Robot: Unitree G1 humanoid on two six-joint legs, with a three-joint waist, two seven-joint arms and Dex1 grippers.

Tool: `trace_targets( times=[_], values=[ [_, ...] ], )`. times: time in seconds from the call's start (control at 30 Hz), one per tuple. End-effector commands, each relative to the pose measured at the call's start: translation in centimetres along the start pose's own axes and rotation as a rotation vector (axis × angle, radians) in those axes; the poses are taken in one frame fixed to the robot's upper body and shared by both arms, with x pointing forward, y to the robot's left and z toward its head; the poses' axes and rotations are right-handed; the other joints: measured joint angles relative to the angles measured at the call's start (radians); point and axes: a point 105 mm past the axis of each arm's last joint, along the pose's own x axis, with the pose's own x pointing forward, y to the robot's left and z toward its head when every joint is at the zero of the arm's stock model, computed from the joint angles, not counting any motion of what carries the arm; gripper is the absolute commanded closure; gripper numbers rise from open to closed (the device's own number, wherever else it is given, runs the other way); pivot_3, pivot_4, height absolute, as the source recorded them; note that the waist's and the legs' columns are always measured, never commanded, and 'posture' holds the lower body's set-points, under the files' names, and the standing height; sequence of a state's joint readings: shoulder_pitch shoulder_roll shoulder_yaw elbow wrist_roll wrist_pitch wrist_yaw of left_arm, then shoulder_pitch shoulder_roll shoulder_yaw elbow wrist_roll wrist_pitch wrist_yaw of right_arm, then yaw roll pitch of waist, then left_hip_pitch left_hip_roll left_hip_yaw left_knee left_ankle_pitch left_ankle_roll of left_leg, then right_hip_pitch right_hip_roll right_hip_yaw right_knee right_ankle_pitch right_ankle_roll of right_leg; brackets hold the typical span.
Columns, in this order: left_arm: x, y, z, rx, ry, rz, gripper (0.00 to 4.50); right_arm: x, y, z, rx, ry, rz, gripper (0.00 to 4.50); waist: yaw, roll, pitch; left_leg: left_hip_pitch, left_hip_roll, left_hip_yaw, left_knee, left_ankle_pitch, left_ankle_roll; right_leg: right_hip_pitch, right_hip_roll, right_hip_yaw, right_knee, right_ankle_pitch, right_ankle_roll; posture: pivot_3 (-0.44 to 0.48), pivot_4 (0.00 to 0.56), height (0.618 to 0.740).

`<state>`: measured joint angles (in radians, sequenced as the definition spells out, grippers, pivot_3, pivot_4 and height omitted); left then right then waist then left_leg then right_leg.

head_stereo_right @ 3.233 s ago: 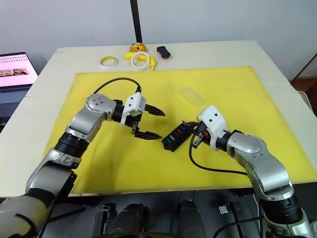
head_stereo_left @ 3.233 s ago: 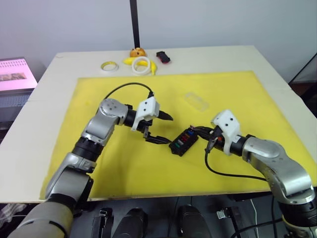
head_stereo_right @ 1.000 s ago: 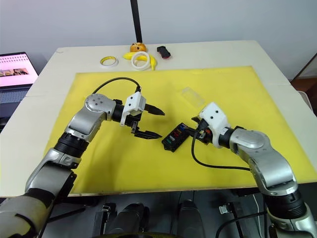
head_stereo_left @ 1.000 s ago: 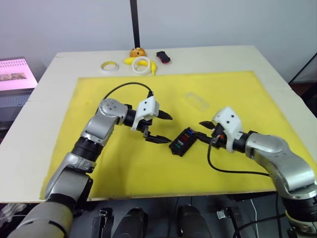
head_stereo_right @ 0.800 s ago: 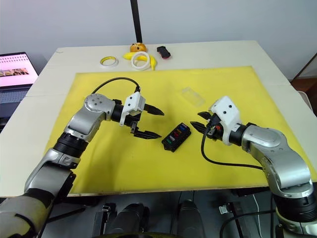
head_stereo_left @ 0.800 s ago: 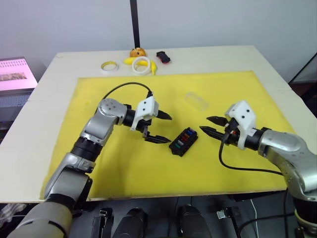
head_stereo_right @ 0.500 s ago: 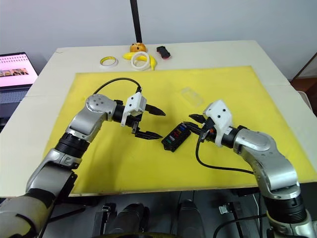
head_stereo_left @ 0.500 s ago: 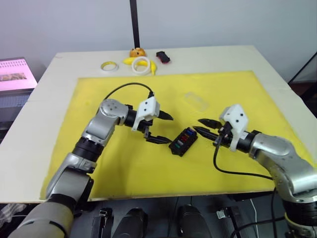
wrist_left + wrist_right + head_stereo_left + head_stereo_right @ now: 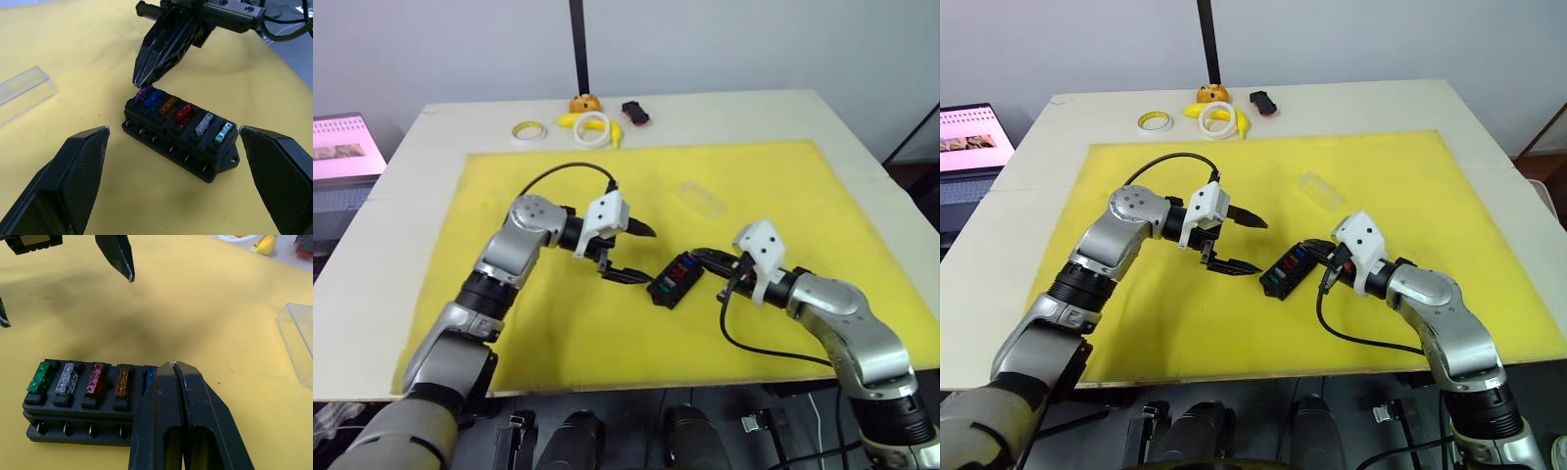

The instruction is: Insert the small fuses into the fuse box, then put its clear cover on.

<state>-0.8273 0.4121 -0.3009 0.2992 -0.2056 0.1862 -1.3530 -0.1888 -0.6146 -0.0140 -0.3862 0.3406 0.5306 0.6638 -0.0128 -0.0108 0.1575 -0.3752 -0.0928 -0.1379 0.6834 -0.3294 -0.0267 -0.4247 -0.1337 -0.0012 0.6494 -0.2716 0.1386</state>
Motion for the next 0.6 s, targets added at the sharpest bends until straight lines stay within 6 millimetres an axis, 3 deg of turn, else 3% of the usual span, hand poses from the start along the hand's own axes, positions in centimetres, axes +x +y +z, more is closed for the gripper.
trace_targets(
  times=[0.03, 0.6],
  values=[
    [-0.3, 0.0, 0.7, 0.036, -0.009, 0.006, 0.00, 0.0, 0.0, 1.5, -0.029, -0.051, -0.003, 4.47, 0.000, 0.000, 0.000, 0.000, 0.000, 0.000, 0.000, 0.000, 0.000, 0.000, 0.000, 0.000, 0.000, 0.000, 0.000, 0.000, 0.150, 0.740],
    [-0.4, -0.2, 0.8, 0.042, -0.005, 0.001, 0.00, 0.3, -0.6, -0.3, -0.021, 0.016, -0.051, 4.47, 0.000, 0.000, 0.000, 0.000, 0.000, 0.000, 0.000, 0.000, 0.000, 0.000, 0.000, 0.000, 0.000, 0.000, 0.000, 0.000, 0.150, 0.740]
  ],
)
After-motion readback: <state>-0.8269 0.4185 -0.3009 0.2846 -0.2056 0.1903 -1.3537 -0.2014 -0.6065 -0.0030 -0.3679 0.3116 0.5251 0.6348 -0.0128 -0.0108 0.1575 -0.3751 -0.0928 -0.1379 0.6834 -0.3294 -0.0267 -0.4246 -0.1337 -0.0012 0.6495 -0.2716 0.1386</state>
